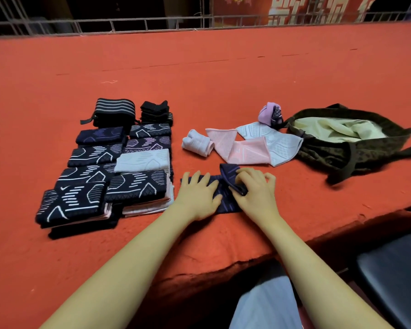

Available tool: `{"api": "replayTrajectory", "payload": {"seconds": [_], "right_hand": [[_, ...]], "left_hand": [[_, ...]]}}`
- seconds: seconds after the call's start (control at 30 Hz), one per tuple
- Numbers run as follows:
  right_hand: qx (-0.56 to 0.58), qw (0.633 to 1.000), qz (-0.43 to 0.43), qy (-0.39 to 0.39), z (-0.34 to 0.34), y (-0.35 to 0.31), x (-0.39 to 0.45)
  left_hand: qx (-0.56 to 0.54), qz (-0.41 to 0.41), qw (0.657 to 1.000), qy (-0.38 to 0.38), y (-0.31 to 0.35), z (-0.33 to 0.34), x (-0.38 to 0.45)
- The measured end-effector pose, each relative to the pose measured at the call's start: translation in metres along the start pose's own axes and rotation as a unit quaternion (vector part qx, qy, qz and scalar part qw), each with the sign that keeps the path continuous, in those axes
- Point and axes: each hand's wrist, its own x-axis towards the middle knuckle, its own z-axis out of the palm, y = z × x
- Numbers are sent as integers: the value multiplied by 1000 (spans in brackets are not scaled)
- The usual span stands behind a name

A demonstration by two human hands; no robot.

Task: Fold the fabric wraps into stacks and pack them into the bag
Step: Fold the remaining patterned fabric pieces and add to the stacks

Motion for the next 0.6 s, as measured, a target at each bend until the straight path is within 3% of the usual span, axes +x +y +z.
{"api": "replayTrajectory", "payload": {"seconds": [0.2, 0.37, 0.6], "right_hand": [[12, 982, -21, -185, 10, -8, -6], [-64, 952, -11, -300, 3, -11, -4], [-159, 941, 34, -296, 17, -19, -3]], "left_hand": [[58, -31, 998, 19, -25, -7, 6], [69, -33, 996, 42, -25, -6, 10], [87, -56, 992, 77, -28, -16, 10]]}}
